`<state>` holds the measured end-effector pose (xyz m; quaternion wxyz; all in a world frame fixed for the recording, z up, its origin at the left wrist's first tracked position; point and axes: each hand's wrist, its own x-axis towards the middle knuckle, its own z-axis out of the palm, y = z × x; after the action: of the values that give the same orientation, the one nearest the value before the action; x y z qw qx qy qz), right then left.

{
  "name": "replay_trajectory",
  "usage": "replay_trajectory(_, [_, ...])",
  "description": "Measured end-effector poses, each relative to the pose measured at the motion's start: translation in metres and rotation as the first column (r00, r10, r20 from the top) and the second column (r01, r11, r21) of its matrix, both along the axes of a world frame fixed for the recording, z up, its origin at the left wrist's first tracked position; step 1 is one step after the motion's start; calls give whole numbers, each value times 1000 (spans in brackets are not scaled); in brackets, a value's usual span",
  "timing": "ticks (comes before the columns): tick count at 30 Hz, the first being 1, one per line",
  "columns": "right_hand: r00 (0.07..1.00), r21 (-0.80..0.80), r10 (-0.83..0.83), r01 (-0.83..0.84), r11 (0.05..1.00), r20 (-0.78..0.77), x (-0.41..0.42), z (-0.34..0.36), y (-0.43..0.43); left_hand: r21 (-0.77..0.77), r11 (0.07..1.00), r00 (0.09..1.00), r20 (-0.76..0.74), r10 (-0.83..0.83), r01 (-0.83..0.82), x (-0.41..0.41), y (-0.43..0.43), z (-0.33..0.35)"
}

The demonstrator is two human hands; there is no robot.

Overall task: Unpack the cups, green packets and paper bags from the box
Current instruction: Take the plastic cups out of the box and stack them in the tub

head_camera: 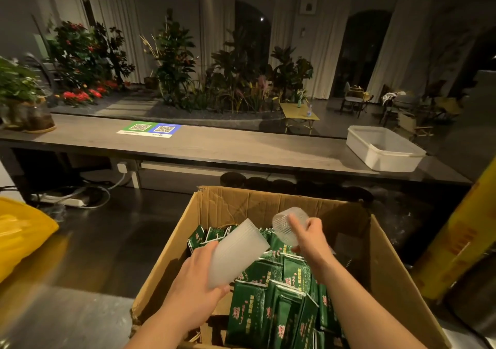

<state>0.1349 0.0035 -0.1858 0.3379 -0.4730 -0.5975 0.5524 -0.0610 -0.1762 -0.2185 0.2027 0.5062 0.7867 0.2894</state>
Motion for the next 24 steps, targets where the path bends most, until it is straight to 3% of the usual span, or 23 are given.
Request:
replay_trajectory(2, [997,23,45,-46,999,57,-8,-7,-6,3,1000,1000,5,8,-8,0,0,0])
replay_trajectory(5, [986,-146,-39,15,989,-161,-13,-8,-7,-3,1000,1000,2,-1,1,2,0,2])
replay_trajectory(7, [934,-361,-50,-87,928,-353,-7,-9,-5,-6,1000,1000,5,-18,18,3,-1,4])
replay_trajectory(9, [895,-461,18,-247,852,-446,1,-14,-6,-10,999,999,6,-47,47,3,-2,5])
replay_trajectory(14, [921,-493,286,-383,781,-263,12,-25,4,-33,992,992,-11,-124,124,1,-3,7])
replay_trajectory(18, [873,-571,362,-487,661,-326,21,-25,11,-64,984,986,14,-165,166,1,-1,5])
replay_trajectory(24, [849,-594,506,-489,639,-153,0,-29,-3,-63,982,984,23,-175,176,2,0,5])
